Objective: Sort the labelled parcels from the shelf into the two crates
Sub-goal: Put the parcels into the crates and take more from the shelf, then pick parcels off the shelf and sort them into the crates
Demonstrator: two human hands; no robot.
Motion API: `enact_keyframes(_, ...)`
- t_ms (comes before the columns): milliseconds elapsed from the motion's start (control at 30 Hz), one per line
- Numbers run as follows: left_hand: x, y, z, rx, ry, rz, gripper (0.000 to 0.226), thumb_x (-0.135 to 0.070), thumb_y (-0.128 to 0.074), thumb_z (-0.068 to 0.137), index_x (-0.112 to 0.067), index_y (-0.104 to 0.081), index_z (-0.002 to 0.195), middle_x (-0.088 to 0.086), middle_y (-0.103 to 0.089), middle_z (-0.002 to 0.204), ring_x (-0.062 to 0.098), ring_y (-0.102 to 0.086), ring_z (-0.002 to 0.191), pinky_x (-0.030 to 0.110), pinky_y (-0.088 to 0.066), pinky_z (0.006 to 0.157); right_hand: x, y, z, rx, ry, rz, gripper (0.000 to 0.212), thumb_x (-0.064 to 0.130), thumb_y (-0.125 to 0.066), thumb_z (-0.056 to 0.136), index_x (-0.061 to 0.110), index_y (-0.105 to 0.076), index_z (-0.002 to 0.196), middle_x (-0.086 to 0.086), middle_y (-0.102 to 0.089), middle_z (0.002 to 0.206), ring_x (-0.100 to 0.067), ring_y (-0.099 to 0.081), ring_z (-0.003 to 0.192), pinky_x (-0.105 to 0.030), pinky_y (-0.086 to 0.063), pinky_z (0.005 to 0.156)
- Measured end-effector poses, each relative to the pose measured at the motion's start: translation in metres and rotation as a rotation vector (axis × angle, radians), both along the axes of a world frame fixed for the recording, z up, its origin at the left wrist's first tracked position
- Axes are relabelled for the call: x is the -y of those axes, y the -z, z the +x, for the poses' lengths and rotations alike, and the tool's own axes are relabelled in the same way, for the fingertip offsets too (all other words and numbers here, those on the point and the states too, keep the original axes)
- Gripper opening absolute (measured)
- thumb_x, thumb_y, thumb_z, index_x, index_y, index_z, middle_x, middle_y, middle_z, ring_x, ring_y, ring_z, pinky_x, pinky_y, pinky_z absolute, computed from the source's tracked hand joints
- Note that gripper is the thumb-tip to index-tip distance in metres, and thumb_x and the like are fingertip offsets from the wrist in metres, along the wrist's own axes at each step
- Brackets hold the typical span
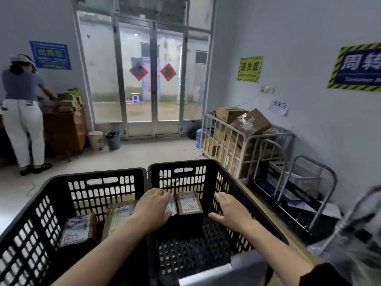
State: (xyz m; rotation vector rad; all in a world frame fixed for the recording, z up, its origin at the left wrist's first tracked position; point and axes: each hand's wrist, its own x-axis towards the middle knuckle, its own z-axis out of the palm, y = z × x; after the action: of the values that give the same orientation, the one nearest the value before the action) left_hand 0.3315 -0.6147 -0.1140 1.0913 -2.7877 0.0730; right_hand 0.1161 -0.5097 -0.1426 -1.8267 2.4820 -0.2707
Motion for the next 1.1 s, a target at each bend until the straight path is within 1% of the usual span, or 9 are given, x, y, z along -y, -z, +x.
enact_keyframes(233, -0.053, -0.002, 0.02, -0.007, 0.131, -0.017, 0.054, -0.038, -0.05, 0.089, -0.017, -0.038, 0.137, 0.003, -0.045, 0.138, 0.021, -0.036, 0.132, 0.032, -0.027, 0.113, -0.09, -0.017, 0.039, -0.046, 0.116, -0.043, 0.076, 0.051, -0.051, 0.089, 0.012, -0.022, 0.148, -0.005, -0.025, 0.155, -0.018, -0.021, 0.143, -0.031, -0.019, 0.117)
enact_keyframes(400, -0.09, -0.004, 0.02, 0.004, 0.2, 0.002, 0.052, -0.037, -0.052, 0.089, -0.016, -0.041, 0.135, 0.005, -0.044, 0.138, 0.023, -0.034, 0.133, 0.033, -0.029, 0.111, -0.151, -0.035, 0.057, -0.029, 0.211, -0.079, 0.073, 0.049, -0.05, 0.09, 0.013, -0.022, 0.148, -0.004, -0.023, 0.155, -0.018, -0.02, 0.143, -0.029, -0.018, 0.115)
enact_keyframes(467, -0.101, -0.008, 0.022, 0.001, 0.195, 0.012, 0.05, -0.036, -0.051, 0.089, -0.018, -0.04, 0.134, 0.004, -0.045, 0.137, 0.024, -0.035, 0.132, 0.034, -0.031, 0.109, -0.162, -0.035, 0.058, -0.052, 0.229, -0.049, 0.073, 0.049, -0.048, 0.091, 0.014, -0.022, 0.148, -0.004, -0.023, 0.155, -0.018, -0.021, 0.143, -0.03, -0.021, 0.114)
enact_keyframes(533, -0.15, -0.014, -0.003, -0.016, 0.379, 0.001, 0.049, -0.037, -0.049, 0.09, -0.019, -0.04, 0.134, 0.004, -0.044, 0.136, 0.023, -0.035, 0.132, 0.034, -0.033, 0.108, -0.243, -0.053, 0.069, -0.071, 0.436, -0.052, 0.073, 0.05, -0.048, 0.09, 0.013, -0.023, 0.148, -0.004, -0.025, 0.155, -0.018, -0.022, 0.142, -0.031, -0.022, 0.114)
enact_keyframes(733, -0.17, -0.012, -0.011, -0.047, 0.438, 0.006, 0.042, -0.034, -0.045, 0.092, -0.019, -0.042, 0.131, 0.002, -0.046, 0.133, 0.022, -0.036, 0.129, 0.031, -0.033, 0.105, -0.277, -0.063, 0.065, -0.102, 0.497, -0.037, 0.071, 0.047, -0.048, 0.091, 0.013, -0.023, 0.148, -0.005, -0.025, 0.154, -0.019, -0.023, 0.142, -0.031, -0.023, 0.113)
enact_keyframes(833, -0.2, -0.015, -0.027, -0.099, 0.527, 0.008, 0.043, -0.036, -0.045, 0.091, -0.021, -0.043, 0.131, 0.001, -0.048, 0.133, 0.02, -0.039, 0.129, 0.029, -0.033, 0.106, -0.324, -0.074, 0.066, -0.105, 0.613, -0.055, 0.066, 0.045, -0.047, 0.093, 0.013, -0.024, 0.147, -0.004, -0.027, 0.153, -0.02, -0.026, 0.14, -0.032, -0.026, 0.111)
enact_keyframes(900, -0.225, -0.017, -0.042, -0.089, 0.569, 0.034, 0.051, -0.04, -0.047, 0.09, -0.022, -0.037, 0.137, 0.0, -0.045, 0.138, 0.02, -0.036, 0.132, 0.029, -0.031, 0.108, -0.361, -0.079, 0.066, -0.109, 0.683, -0.062, 0.065, 0.043, -0.046, 0.094, 0.013, -0.024, 0.147, -0.004, -0.028, 0.152, -0.021, -0.025, 0.14, -0.034, -0.027, 0.111)
enact_keyframes(1000, -0.265, -0.019, -0.061, -0.038, 0.634, 0.076, 0.061, -0.044, -0.047, 0.092, -0.022, -0.025, 0.145, 0.0, -0.036, 0.146, 0.019, -0.028, 0.138, 0.03, -0.028, 0.11, -0.415, -0.083, 0.067, -0.065, 0.775, -0.075, 0.065, 0.042, -0.043, 0.096, 0.014, -0.019, 0.149, -0.002, -0.02, 0.156, -0.019, -0.018, 0.143, -0.033, -0.024, 0.113)
enact_keyframes(1100, -0.306, -0.021, -0.074, -0.048, 0.693, 0.086, 0.062, -0.045, -0.047, 0.091, -0.023, -0.025, 0.145, -0.001, -0.035, 0.147, 0.02, -0.03, 0.137, 0.031, -0.032, 0.108, -0.468, -0.086, 0.068, -0.034, 0.871, -0.113, 0.064, 0.041, -0.043, 0.096, 0.015, -0.019, 0.149, -0.001, -0.02, 0.156, -0.017, -0.017, 0.143, -0.033, -0.025, 0.113)
